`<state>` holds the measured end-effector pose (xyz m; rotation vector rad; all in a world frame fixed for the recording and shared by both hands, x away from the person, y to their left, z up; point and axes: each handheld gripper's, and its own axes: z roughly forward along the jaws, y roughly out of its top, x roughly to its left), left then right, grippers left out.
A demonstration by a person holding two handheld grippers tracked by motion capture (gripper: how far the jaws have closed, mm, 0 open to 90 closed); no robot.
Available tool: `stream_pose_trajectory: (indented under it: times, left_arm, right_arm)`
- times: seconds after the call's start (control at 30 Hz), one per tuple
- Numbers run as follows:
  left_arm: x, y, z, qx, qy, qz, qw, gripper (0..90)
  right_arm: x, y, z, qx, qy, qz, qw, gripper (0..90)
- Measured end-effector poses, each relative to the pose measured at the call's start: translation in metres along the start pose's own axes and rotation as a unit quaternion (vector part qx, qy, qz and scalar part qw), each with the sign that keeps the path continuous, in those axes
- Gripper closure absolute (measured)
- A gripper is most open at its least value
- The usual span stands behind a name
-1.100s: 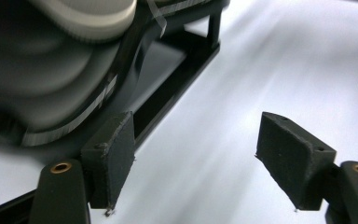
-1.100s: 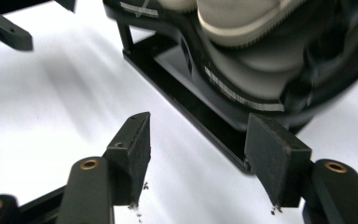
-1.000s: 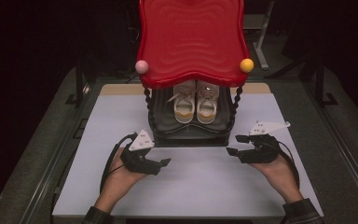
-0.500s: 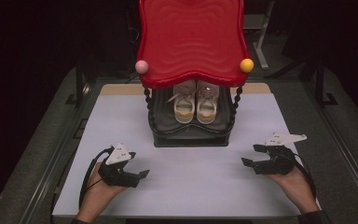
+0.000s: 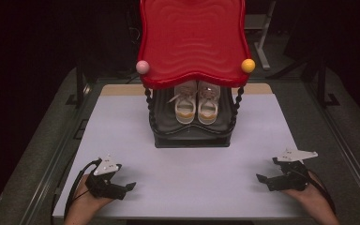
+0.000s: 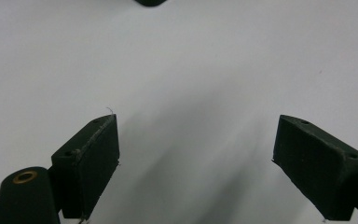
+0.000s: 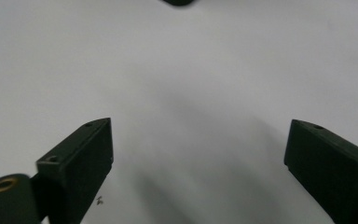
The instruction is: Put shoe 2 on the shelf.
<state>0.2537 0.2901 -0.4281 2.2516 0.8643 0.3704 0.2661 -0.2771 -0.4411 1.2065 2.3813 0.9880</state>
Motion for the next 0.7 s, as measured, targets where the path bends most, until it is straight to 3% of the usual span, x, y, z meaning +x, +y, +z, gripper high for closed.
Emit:
stream_pose_trajectory:
  times: [0.27,0.33,0.43,0.7]
  left_arm:
    - [0.004,-0.018,0.004,0.0,0.001,-0.001,1.0,13.0]
    - [0.006,-0.022,0.006,0.003,0.0,-0.004,1.0,13.0]
    - [0.007,-0.027,0.006,-0.016,-0.002,-0.002,0.9999,12.9]
    - [0.006,-0.027,0.007,-0.018,-0.001,-0.002,0.9998,12.9]
  right_arm:
    - [-0.014,-0.017,0.004,0.012,-0.026,0.015,0.9995,1.6]
    - [-0.014,-0.018,0.005,0.004,-0.026,0.011,0.9996,1.2]
    - [-0.014,-0.018,0.005,0.005,-0.027,0.01,0.9996,1.1]
    - [-0.014,-0.019,0.005,0.003,-0.029,0.007,0.9996,1.1]
